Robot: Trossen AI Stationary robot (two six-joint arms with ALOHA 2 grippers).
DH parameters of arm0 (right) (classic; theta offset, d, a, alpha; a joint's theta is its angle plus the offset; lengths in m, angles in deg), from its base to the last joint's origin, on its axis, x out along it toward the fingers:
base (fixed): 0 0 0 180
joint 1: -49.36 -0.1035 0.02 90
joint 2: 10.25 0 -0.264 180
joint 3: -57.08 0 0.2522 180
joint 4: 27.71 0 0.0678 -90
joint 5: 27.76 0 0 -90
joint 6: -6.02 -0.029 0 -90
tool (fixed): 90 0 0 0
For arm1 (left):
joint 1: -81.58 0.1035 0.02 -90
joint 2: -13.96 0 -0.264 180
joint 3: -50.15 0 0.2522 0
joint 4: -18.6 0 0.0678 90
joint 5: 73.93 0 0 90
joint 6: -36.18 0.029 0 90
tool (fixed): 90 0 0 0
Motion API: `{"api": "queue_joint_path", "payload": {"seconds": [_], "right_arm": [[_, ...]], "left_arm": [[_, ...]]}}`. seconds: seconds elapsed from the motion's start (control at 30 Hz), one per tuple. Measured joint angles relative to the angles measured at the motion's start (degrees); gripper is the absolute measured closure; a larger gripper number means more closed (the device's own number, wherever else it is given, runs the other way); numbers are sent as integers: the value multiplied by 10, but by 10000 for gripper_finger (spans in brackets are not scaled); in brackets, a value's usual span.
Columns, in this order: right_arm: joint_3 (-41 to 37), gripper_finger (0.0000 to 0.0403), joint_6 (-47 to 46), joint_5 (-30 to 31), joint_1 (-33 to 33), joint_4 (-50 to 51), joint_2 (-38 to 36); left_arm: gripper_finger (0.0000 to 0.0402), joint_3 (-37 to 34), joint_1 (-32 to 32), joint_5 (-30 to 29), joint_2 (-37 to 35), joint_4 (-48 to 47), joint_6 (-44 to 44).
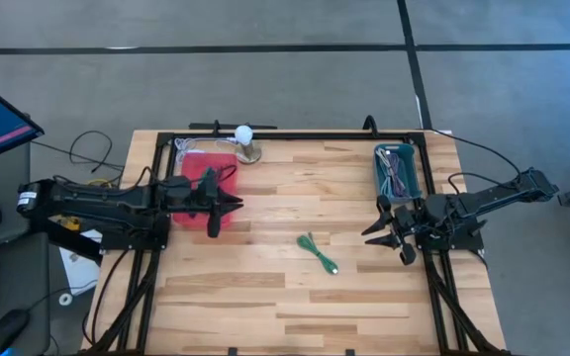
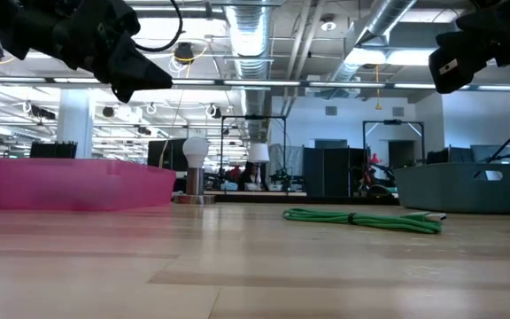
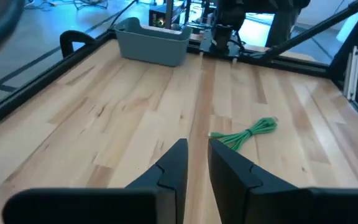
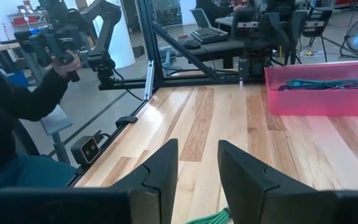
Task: Pick & Place USB Port
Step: Put the green charger cable into the blue bin
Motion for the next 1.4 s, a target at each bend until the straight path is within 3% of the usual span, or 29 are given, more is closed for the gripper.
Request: {"api": "queue_joint_path", "payload": {"seconds": [0.27, 0.5, 0.7, 1.03, 1.23, 1.4], "right_arm": [[0, 296, 0, 27, 0, -26, 0], [23, 296, -34, 172, 1, -21, 11], [74, 296, -62, 269, -1, 47, 94], [204, 296, -302, 262, -1, 262, 326], [271, 296, -381, 224, -1, 275, 456], [329, 296, -372, 189, 2, 275, 548]], "left_arm": [[340, 0, 0, 0, 0, 3, 44], [340, 0, 0, 0, 0, 13, 44], [340, 0, 0, 0, 0, 13, 38], [340, 0, 0, 0, 0, 13, 36], [340, 0, 0, 0, 0, 13, 36], [340, 0, 0, 0, 0, 12, 36]]}}
